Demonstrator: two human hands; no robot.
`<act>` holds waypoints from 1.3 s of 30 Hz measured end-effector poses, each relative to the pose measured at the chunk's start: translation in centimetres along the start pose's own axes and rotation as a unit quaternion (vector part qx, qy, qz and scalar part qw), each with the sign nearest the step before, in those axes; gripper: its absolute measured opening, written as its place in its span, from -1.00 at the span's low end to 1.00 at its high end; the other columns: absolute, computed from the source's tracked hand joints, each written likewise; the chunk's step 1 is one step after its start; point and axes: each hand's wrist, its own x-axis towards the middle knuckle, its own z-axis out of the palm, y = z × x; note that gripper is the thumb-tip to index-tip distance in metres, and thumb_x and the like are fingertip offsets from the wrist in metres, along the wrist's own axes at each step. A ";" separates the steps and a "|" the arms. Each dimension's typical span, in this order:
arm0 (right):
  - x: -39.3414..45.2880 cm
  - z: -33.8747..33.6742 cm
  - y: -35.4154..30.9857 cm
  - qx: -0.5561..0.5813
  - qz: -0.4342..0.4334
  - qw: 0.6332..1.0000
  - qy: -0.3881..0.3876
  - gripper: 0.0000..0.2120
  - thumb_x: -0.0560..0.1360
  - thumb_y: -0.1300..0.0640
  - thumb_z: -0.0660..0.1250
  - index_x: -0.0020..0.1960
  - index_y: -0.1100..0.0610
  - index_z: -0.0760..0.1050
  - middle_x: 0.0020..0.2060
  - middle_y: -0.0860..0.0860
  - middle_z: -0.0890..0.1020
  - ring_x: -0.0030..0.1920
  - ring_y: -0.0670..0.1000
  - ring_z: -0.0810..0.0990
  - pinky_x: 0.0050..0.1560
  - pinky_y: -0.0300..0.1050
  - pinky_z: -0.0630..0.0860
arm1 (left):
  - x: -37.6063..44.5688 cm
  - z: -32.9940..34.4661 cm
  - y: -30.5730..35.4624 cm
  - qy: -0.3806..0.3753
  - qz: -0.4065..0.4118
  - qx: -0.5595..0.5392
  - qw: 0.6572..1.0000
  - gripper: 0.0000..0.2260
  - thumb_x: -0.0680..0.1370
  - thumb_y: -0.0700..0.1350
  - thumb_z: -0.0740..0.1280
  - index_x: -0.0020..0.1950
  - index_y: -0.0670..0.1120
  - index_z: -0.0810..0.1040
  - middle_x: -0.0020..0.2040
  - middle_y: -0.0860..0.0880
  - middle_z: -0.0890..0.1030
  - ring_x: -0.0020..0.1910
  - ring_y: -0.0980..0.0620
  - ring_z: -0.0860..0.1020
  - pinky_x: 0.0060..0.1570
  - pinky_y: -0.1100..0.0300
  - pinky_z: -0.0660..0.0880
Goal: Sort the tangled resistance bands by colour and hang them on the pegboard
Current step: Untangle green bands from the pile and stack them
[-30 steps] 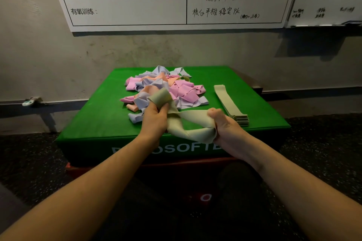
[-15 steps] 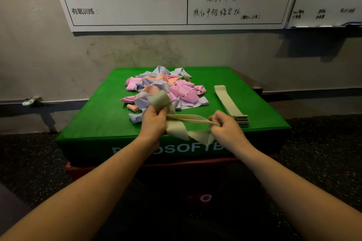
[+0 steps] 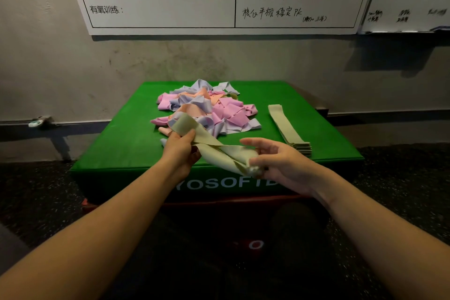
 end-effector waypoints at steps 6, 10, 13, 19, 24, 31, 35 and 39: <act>1.6 -1.0 1.5 -0.387 -0.051 0.894 0.218 -0.55 0.49 0.37 0.28 0.32 0.06 0.50 -0.27 0.04 0.44 -0.45 -0.04 0.48 -0.51 -0.23 0.49 | -0.1 -0.1 0.2 -0.012 0.026 0.047 0.999 -0.92 0.67 -0.19 0.21 0.10 -0.03 0.47 -0.04 -0.08 0.59 -0.25 0.06 0.56 -0.51 0.30 0.50; 2.2 -1.8 1.8 -0.469 -0.058 0.852 0.226 -0.65 0.56 0.26 0.21 0.28 0.02 0.54 -0.18 -0.01 0.58 -0.28 0.07 0.60 -0.38 -0.06 0.55 | 0.0 0.0 0.2 -0.014 0.051 0.081 0.995 -0.92 0.67 -0.17 0.22 0.12 -0.02 0.45 -0.01 -0.08 0.59 -0.21 0.04 0.57 -0.50 0.27 0.49; 2.1 -1.3 1.9 -0.389 -0.046 0.901 0.184 -0.75 0.58 0.28 0.21 0.20 0.05 0.45 -0.07 0.07 0.61 -0.20 0.04 0.55 -0.29 -0.06 0.47 | 0.6 0.2 0.1 -0.012 0.066 0.128 0.990 -0.93 0.67 -0.15 0.22 0.12 0.00 0.44 -0.03 -0.07 0.57 -0.24 0.07 0.51 -0.48 0.26 0.45; 2.4 -2.6 2.7 -0.269 -0.092 0.953 0.108 -0.47 0.43 0.22 0.49 0.29 -0.13 0.41 0.02 0.10 0.60 -0.05 -0.01 0.59 -0.01 -0.13 0.56 | 3.1 0.4 0.4 -0.006 0.023 0.095 0.995 -0.86 0.67 -0.20 0.20 0.20 -0.02 0.42 -0.02 -0.07 0.57 -0.23 0.04 0.54 -0.51 0.31 0.47; 3.3 -4.2 2.6 -0.217 -0.060 0.971 0.078 -0.54 0.43 0.13 0.51 0.30 -0.03 0.50 0.14 -0.03 0.66 0.10 -0.11 0.64 0.06 -0.27 0.54 | 5.7 0.9 -0.2 0.004 0.028 0.125 0.992 -0.80 0.66 -0.21 0.21 0.28 -0.07 0.42 0.05 -0.10 0.60 -0.17 0.01 0.58 -0.44 0.23 0.53; 5.7 -6.3 3.4 -0.250 -0.100 0.918 0.290 -0.83 0.45 0.33 0.39 -0.14 0.15 0.42 -0.24 0.07 0.47 -0.26 0.03 0.56 -0.37 -0.05 0.65 | 8.2 3.4 -1.0 -0.019 0.071 0.204 0.976 -0.80 0.66 -0.18 0.22 0.28 -0.09 0.45 0.01 -0.06 0.62 -0.20 0.05 0.59 -0.44 0.23 0.53; 7.2 -8.3 3.7 -0.354 -0.160 0.853 0.348 -0.81 0.45 0.25 0.34 -0.09 0.04 0.36 -0.23 -0.01 0.37 -0.31 -0.01 0.41 -0.39 0.00 0.51 | 8.8 5.5 -1.6 -0.039 0.101 0.230 0.967 -0.88 0.67 -0.19 0.19 0.11 0.02 0.45 -0.06 -0.08 0.61 -0.19 -0.02 0.59 -0.37 0.15 0.56; 7.9 -9.9 4.2 -0.456 -0.160 0.819 0.310 -0.76 0.47 0.22 0.35 0.00 -0.07 0.38 -0.04 -0.04 0.43 -0.24 -0.03 0.49 -0.28 -0.09 0.45 | 10.1 7.3 -1.8 -0.057 0.096 0.208 0.972 -0.82 0.68 -0.24 0.16 -0.03 0.02 0.37 -0.12 -0.05 0.55 -0.18 -0.02 0.57 -0.19 0.03 0.60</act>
